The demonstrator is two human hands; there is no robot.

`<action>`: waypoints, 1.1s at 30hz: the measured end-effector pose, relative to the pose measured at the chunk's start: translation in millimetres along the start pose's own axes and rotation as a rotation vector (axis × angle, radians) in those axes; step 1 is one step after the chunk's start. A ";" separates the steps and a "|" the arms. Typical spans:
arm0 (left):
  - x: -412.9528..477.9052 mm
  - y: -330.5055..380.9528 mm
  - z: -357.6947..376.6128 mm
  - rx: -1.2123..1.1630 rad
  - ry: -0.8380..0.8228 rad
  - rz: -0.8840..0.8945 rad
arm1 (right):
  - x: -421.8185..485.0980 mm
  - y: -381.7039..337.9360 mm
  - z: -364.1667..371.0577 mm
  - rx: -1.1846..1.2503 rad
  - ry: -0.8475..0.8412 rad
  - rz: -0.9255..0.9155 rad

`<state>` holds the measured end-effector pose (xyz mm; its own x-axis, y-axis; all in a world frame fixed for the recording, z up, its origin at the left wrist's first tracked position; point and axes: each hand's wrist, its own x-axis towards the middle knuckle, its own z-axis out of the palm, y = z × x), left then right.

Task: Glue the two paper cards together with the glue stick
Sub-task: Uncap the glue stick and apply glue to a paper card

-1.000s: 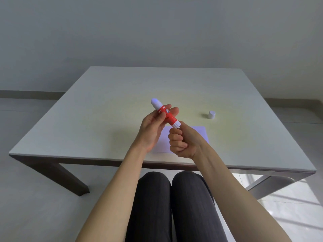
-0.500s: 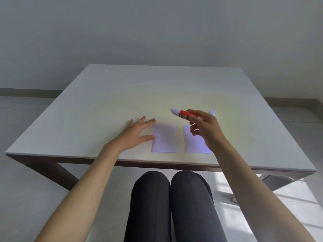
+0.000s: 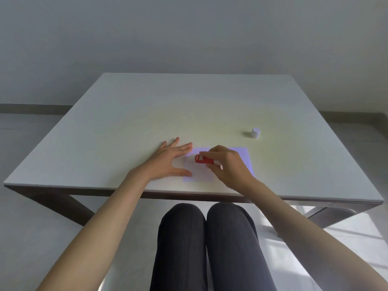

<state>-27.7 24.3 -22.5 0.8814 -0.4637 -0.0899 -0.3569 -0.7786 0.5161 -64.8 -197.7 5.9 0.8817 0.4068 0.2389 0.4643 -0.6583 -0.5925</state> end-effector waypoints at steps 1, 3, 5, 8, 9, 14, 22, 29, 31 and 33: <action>-0.2 0.1 -0.7 0.003 -0.009 0.000 | -3.5 -1.8 -0.1 0.008 -0.038 -0.046; -0.9 0.1 -1.8 0.014 -0.028 0.002 | -2.3 -0.2 -2.7 0.014 -0.049 -0.063; -1.7 -0.3 -2.6 0.033 -0.044 0.004 | 6.3 6.6 -8.0 -0.002 0.055 0.024; -1.5 -1.4 -4.0 0.071 -0.067 0.006 | 6.4 5.2 -6.3 -0.034 0.126 0.053; -1.0 -1.7 -4.7 0.075 -0.077 0.005 | 1.4 1.8 -2.6 -0.006 0.072 -0.001; -0.2 -3.3 -6.6 0.082 -0.099 0.006 | -7.9 7.7 -10.4 0.065 0.015 0.008; -0.1 -2.3 -6.1 0.109 -0.113 0.004 | -40.0 5.2 -17.7 0.092 -0.073 -0.006; 0.4 -0.2 -7.9 0.118 -0.140 -0.010 | -44.5 12.7 -21.6 0.049 0.035 0.112; 0.4 0.1 -8.0 0.118 -0.141 -0.009 | -55.1 11.5 -25.6 0.093 -0.050 0.090; 0.0 0.7 -7.9 0.107 -0.147 -0.011 | -51.4 16.2 -29.0 0.091 -0.033 0.118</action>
<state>-25.5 27.1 -15.4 0.8336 -0.5055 -0.2229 -0.3853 -0.8210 0.4213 -100.2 -247.6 6.4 0.9257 0.3518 0.1393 0.3471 -0.6433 -0.6824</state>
